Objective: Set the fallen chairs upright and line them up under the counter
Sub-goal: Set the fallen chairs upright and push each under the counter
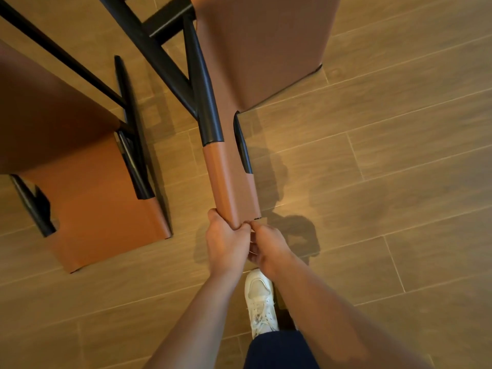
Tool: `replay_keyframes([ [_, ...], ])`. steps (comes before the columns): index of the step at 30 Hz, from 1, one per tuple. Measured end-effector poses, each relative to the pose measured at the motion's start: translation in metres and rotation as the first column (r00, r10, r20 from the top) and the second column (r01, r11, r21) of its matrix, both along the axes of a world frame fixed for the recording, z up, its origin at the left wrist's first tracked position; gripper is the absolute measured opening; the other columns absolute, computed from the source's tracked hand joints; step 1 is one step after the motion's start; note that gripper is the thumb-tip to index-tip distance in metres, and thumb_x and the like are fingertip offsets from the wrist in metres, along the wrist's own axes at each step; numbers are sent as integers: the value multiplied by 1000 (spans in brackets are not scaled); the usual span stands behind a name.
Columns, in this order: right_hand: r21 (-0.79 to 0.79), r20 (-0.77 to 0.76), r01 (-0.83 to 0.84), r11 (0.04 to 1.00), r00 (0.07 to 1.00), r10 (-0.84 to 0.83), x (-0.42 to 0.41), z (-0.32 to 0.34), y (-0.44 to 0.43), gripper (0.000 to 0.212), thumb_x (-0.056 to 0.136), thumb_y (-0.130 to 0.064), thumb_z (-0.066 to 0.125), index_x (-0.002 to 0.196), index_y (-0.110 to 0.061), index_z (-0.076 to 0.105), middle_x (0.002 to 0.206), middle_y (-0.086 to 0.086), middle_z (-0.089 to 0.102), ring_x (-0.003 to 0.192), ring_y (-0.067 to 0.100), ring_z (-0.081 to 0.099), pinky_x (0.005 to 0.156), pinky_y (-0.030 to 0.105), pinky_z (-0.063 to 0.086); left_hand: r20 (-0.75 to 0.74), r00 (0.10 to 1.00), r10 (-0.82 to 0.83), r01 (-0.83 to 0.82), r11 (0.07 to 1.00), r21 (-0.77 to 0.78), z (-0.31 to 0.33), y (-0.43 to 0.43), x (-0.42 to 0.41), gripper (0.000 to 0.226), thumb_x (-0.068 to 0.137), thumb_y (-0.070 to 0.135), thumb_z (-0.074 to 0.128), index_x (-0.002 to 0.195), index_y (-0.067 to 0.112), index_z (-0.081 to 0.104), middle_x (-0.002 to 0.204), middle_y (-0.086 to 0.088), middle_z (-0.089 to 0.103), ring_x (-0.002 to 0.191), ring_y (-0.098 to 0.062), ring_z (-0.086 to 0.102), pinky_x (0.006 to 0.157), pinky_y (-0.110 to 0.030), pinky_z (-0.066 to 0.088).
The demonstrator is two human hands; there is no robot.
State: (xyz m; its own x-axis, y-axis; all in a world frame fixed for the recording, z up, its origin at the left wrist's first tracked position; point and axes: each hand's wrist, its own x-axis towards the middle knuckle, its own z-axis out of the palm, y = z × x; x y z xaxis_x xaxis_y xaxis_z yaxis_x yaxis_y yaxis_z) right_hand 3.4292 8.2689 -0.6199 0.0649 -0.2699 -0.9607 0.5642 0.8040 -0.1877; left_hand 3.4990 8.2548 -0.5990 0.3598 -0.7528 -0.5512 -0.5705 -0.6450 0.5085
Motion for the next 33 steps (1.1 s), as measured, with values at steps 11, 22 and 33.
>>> replay_keyframes([
  [11, 59, 61, 278, 959, 958, -282, -2, 40, -19, 18, 91, 6, 49, 105, 4, 60, 78, 18, 57, 67, 26, 55, 55, 33, 52, -22, 999, -25, 26, 999, 28, 44, -20, -10, 35, 76, 12, 70, 103, 10, 48, 88, -6, 64, 71, -16, 63, 62, -32, 53],
  [22, 56, 118, 481, 875, 867, -484, -15, 132, -66, 35, 87, 11, 52, 121, 3, 49, 91, 27, 65, 67, 28, 66, 52, 32, 57, -60, 990, -126, 127, 992, 5, 140, -80, -19, 25, 72, 16, 71, 87, 10, 53, 70, -1, 63, 50, -4, 59, 38, -15, 37],
  [33, 138, 306, 716, 684, 626, -718, -20, 255, -139, 15, 88, 13, 49, 81, 6, 61, 77, 17, 54, 50, 18, 51, 68, 27, 49, -217, 968, -129, 138, 990, 27, 277, -179, -32, 19, 64, 13, 61, 47, 6, 64, 50, -7, 66, 47, -20, 66, 72, -43, 60],
])
